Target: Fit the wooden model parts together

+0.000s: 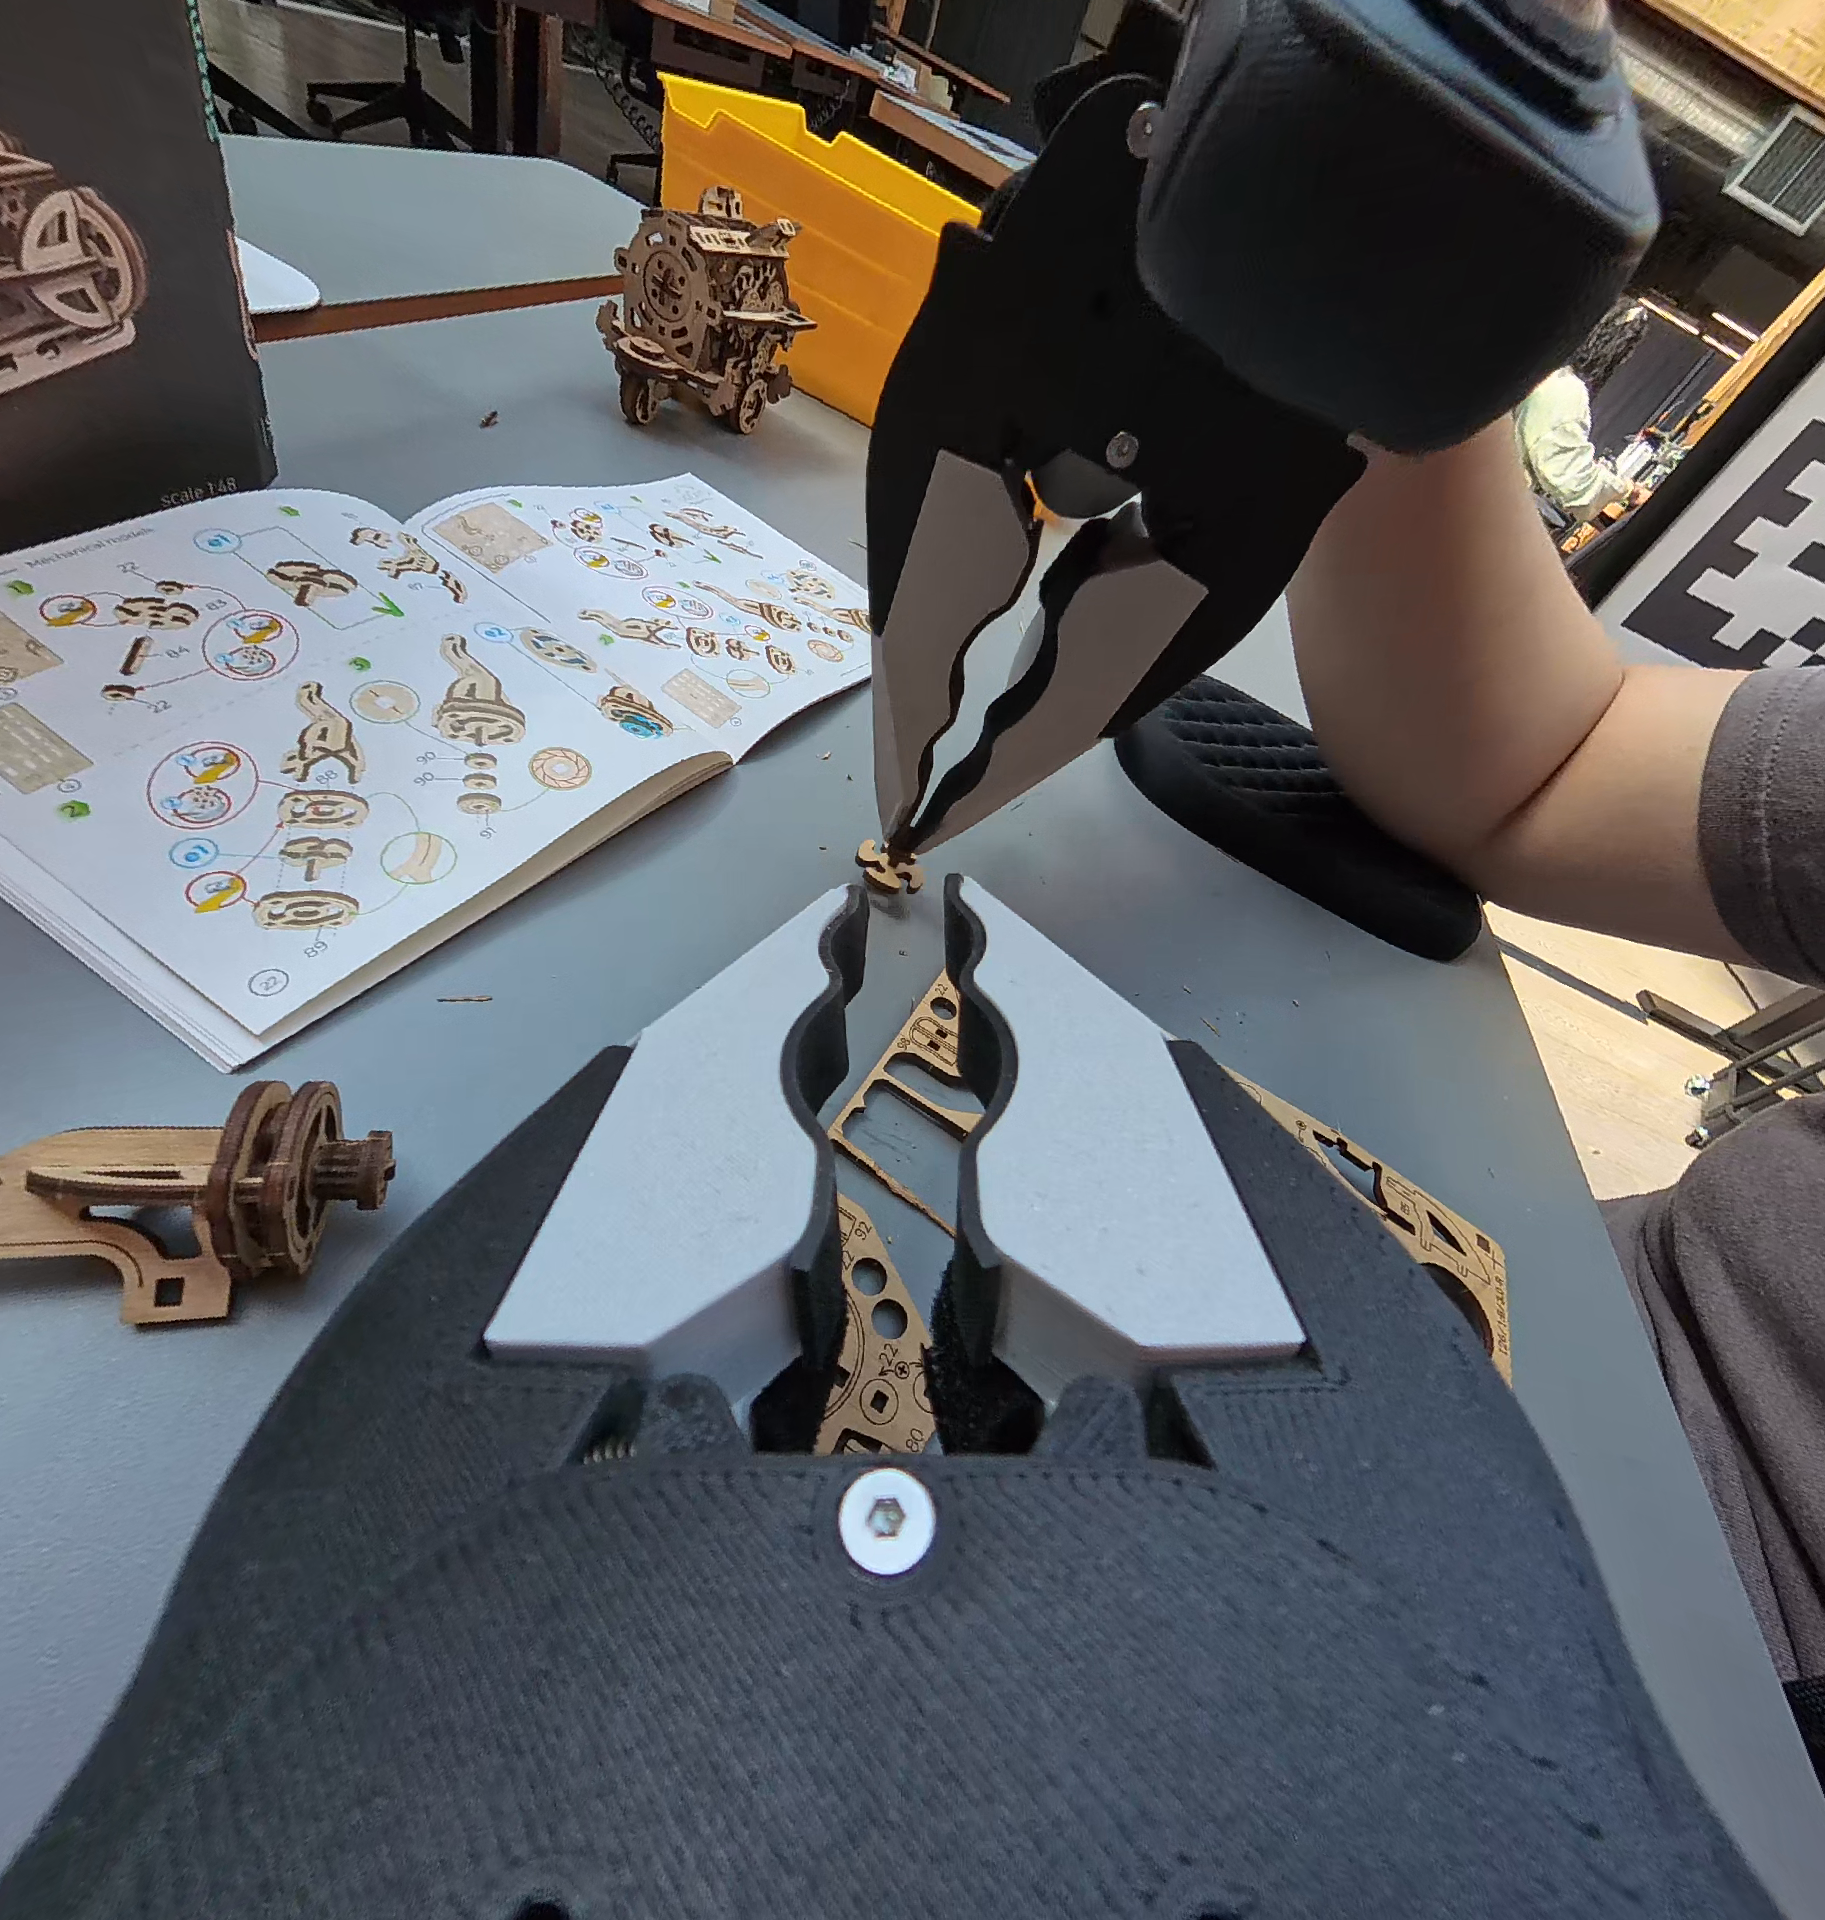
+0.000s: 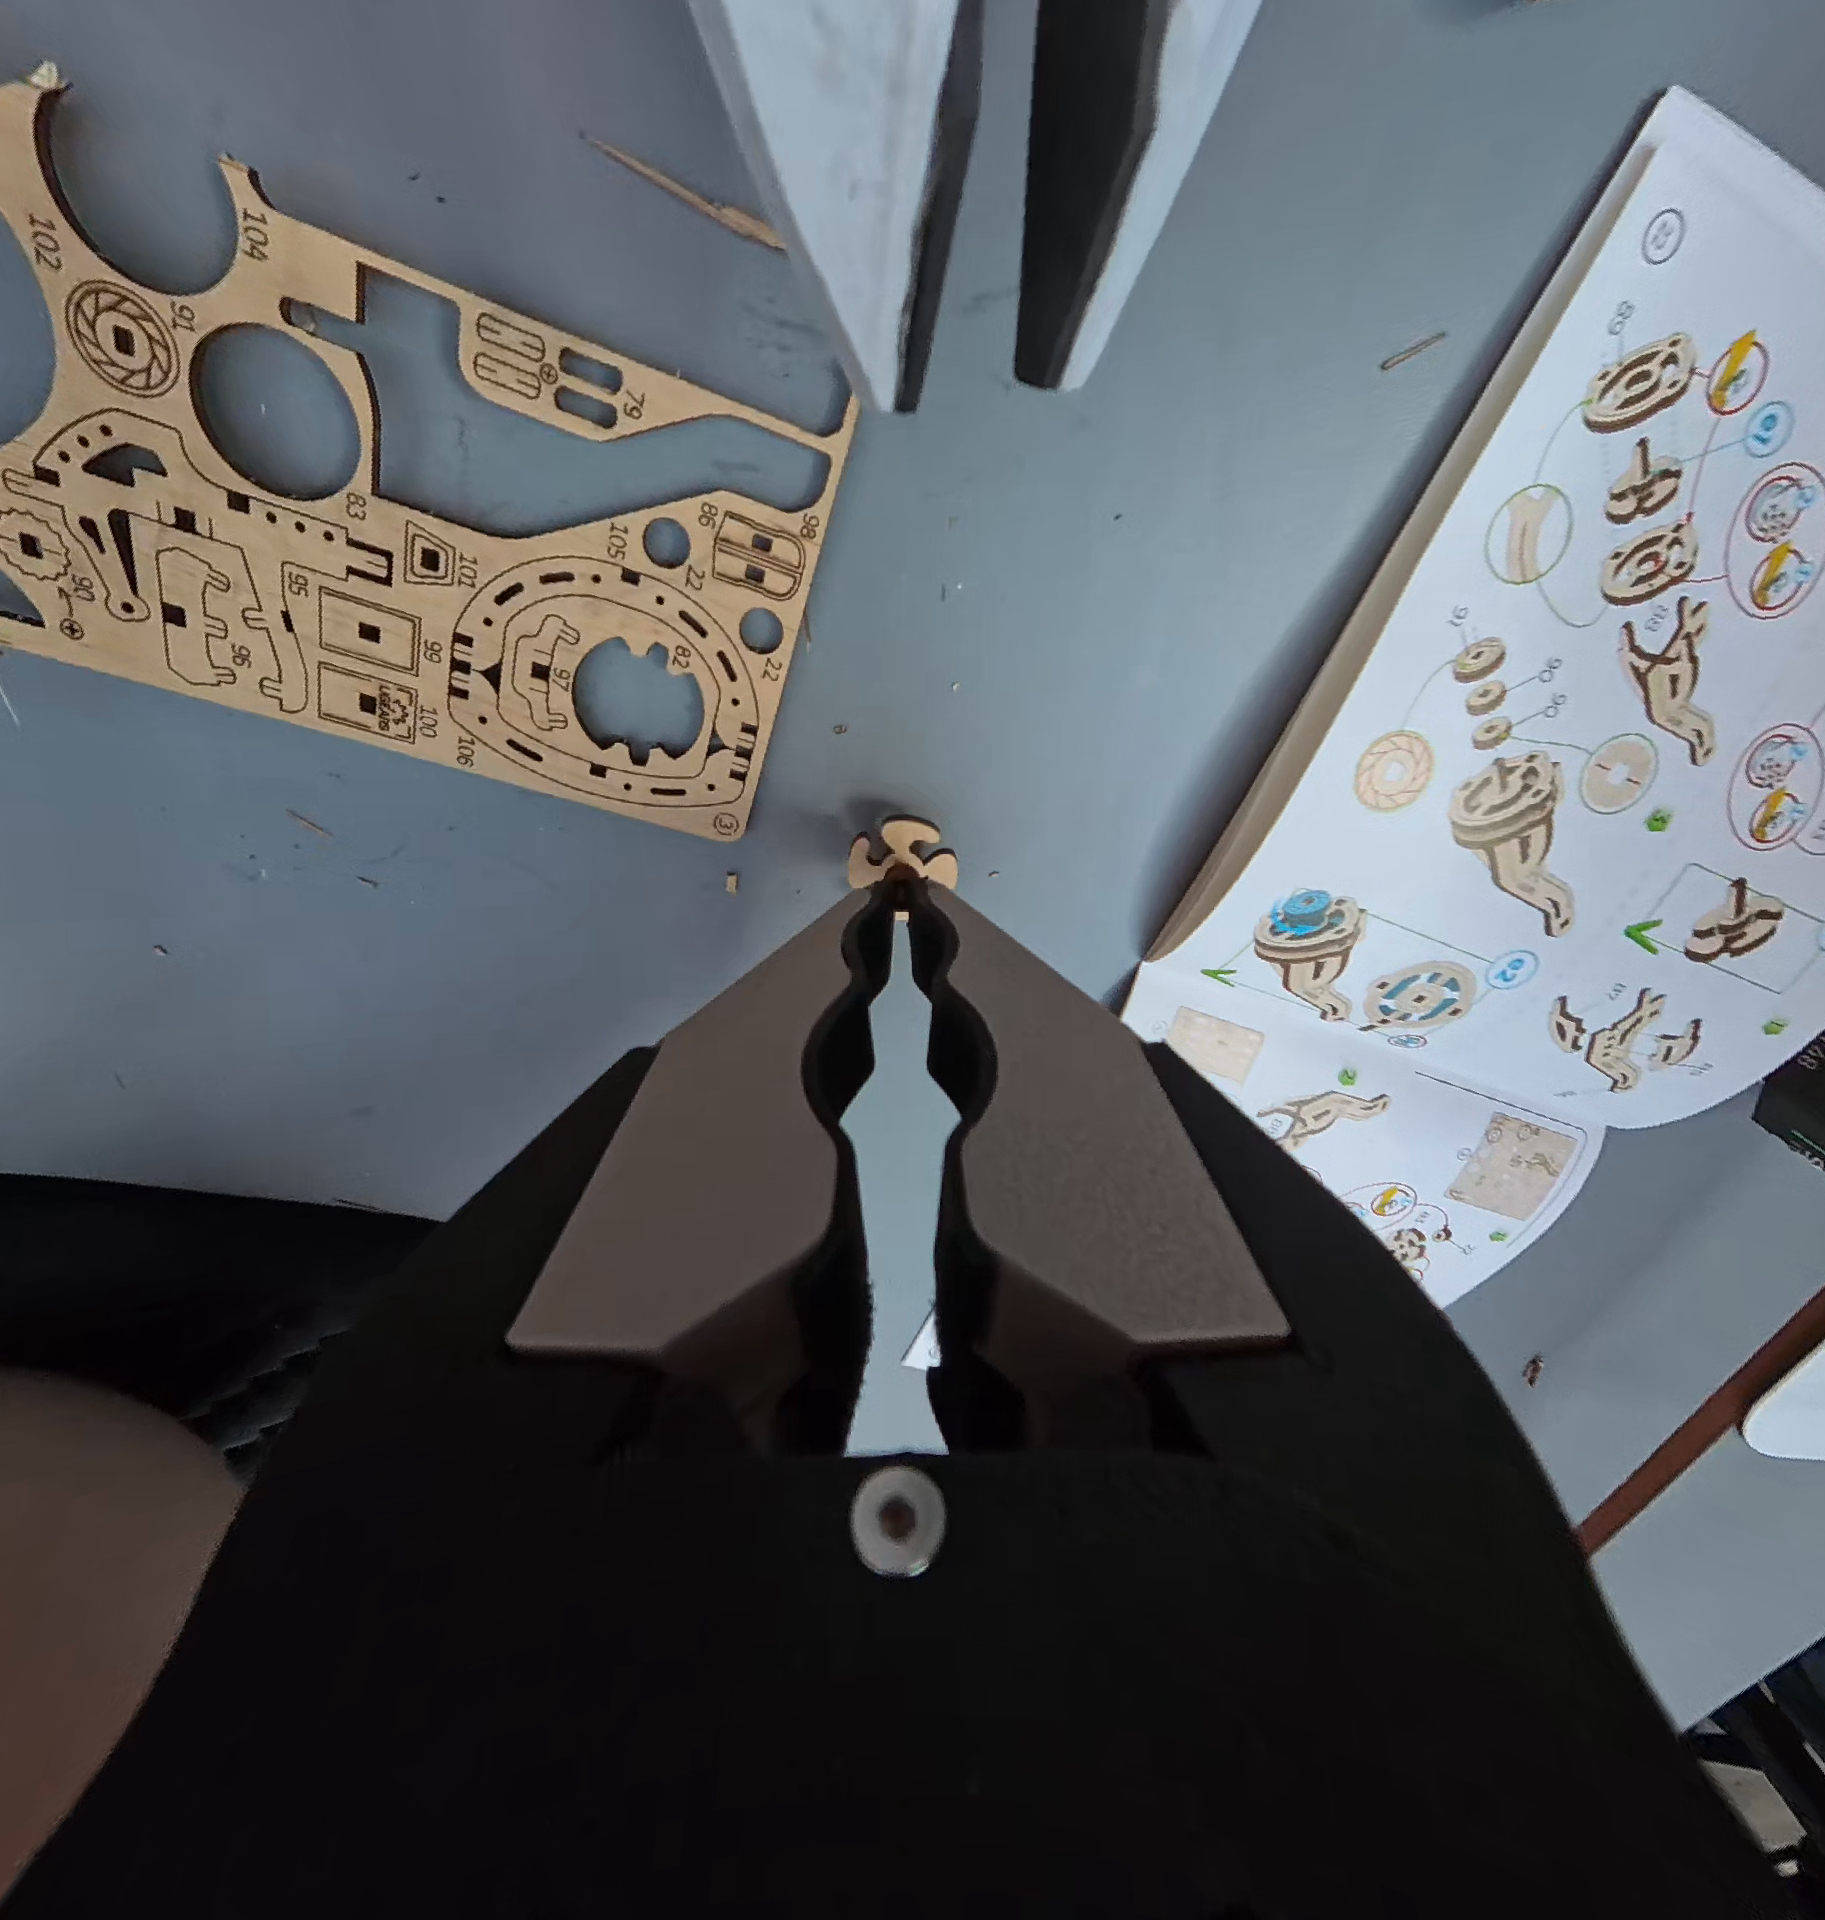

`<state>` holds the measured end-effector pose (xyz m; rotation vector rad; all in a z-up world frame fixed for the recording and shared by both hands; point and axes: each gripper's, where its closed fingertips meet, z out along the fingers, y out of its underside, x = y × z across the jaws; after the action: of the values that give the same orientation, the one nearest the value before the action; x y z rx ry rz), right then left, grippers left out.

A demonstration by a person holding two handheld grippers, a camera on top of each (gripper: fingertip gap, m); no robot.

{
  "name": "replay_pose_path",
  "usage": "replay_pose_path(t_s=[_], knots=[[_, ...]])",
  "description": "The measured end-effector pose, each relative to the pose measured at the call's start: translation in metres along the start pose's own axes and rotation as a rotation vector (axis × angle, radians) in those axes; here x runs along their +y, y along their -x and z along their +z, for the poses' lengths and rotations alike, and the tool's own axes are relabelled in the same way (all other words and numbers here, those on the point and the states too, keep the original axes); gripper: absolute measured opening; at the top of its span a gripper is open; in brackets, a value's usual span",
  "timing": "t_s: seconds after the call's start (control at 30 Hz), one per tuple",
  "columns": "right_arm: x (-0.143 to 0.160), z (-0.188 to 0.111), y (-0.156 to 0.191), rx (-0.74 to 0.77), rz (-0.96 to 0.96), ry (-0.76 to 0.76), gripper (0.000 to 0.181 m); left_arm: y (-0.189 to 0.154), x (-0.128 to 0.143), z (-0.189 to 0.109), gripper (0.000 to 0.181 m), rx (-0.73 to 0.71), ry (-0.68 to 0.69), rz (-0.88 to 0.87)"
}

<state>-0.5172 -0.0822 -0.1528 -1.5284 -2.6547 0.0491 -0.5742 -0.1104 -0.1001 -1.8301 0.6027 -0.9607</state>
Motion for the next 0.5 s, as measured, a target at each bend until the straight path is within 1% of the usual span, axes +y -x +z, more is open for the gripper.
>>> replay_pose_path(t_s=[0.07,0.13,0.23,0.33,0.4,0.5], knots=[[0.000,-0.002,0.001,-0.003,0.009,-0.013,0.002,0.000,0.000,0.000,0.013,0.000,0.000,0.000],[0.001,0.004,0.003,-0.025,0.009,-0.001,0.002,0.000,0.000,0.000,0.012,0.000,0.001,0.000],[0.001,-0.003,0.001,0.001,0.005,-0.029,0.002,0.000,0.000,0.000,0.012,0.000,0.000,0.001],[0.001,0.003,0.004,-0.035,0.022,-0.032,0.002,0.000,0.000,0.000,0.012,0.001,0.001,0.001],[0.003,-0.001,0.002,-0.019,0.013,-0.058,0.002,0.000,0.000,0.000,0.012,0.000,0.000,0.002],[0.000,-0.015,-0.001,0.021,0.018,-0.158,0.002,0.000,0.000,-0.001,0.012,0.000,-0.002,0.003]])
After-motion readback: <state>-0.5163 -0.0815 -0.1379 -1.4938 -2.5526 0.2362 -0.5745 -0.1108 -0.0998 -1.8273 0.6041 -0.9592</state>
